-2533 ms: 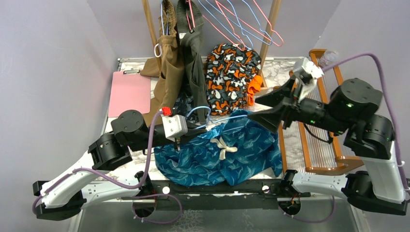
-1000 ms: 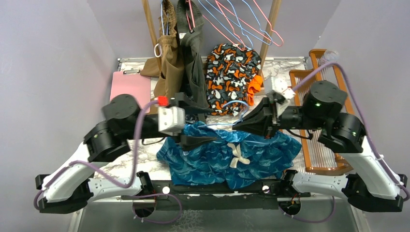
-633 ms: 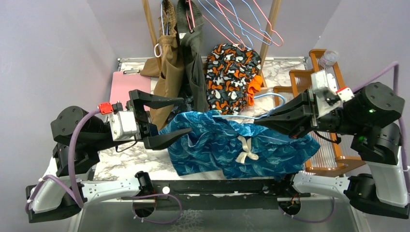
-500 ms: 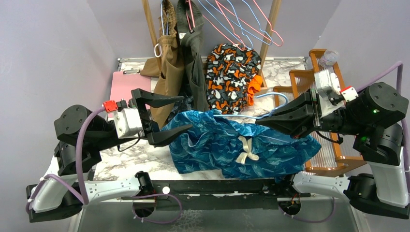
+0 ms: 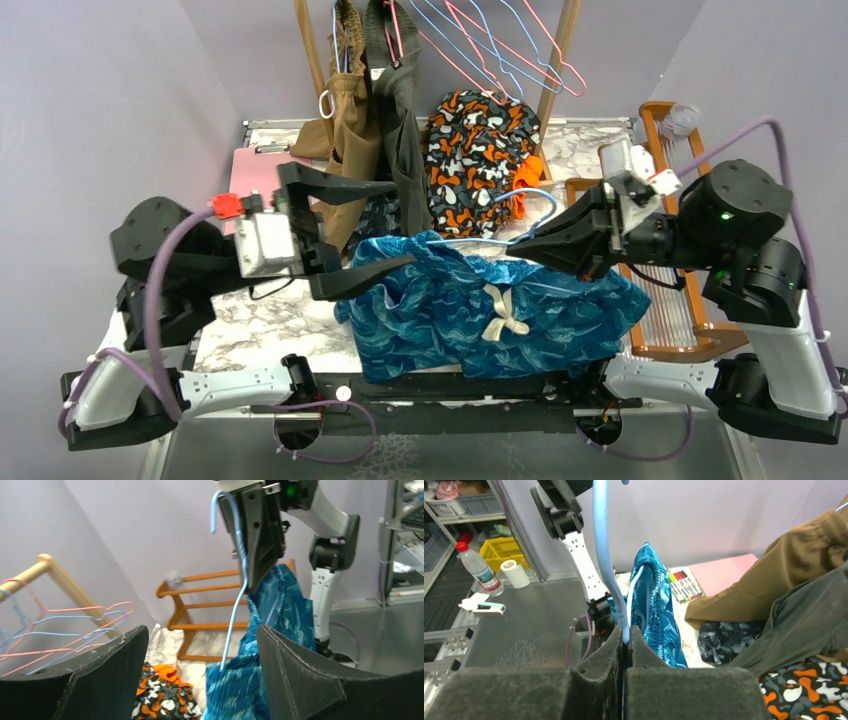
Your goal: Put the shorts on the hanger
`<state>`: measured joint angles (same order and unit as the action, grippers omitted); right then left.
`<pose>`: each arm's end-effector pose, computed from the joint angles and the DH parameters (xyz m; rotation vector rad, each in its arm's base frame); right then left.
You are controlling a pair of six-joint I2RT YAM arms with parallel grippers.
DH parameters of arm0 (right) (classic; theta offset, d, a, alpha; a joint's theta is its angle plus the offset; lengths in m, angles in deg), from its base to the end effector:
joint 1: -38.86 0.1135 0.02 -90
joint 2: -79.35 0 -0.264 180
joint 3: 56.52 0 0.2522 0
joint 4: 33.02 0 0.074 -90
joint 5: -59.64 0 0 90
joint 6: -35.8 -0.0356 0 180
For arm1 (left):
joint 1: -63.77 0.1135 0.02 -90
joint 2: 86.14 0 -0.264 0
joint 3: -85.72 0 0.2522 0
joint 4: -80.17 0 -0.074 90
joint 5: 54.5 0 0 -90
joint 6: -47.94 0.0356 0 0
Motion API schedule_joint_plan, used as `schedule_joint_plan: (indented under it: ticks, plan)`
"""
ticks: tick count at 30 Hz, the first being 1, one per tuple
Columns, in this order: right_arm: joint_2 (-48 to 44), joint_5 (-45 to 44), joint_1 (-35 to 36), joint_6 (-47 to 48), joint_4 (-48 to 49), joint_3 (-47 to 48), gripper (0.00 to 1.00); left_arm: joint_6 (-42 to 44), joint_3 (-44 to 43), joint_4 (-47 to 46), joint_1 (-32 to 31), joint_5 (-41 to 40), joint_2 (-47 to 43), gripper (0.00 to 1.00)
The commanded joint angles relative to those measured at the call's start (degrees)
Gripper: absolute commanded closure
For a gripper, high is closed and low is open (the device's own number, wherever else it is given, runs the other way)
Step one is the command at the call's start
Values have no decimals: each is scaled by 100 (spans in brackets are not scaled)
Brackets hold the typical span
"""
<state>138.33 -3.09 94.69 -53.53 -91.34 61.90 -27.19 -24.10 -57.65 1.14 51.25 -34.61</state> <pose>0.0527 0.1066 0.5590 -1.1187 1.2362 1.1121 0.0339 -0.0864 0.5648 1.0241 0.8849 -0.8849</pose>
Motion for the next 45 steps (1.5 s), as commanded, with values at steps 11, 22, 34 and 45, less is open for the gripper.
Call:
schedule_joint_plan:
  ticks: [11, 22, 34, 45]
  plan:
    - [108, 205, 24, -67, 334, -448, 99, 76, 652, 131, -8, 1255, 789, 19]
    - [158, 366, 22, -45, 366, -491, 99, 127, 637, -93, -6, 794, 1031, 59]
    - [7, 66, 24, 35, 255, -657, 82, 79, 728, -310, -10, 687, 931, 100]
    - [330, 800, 22, -195, 409, 621, 99, -182, -165, -650, 1, 804, 1013, 22]
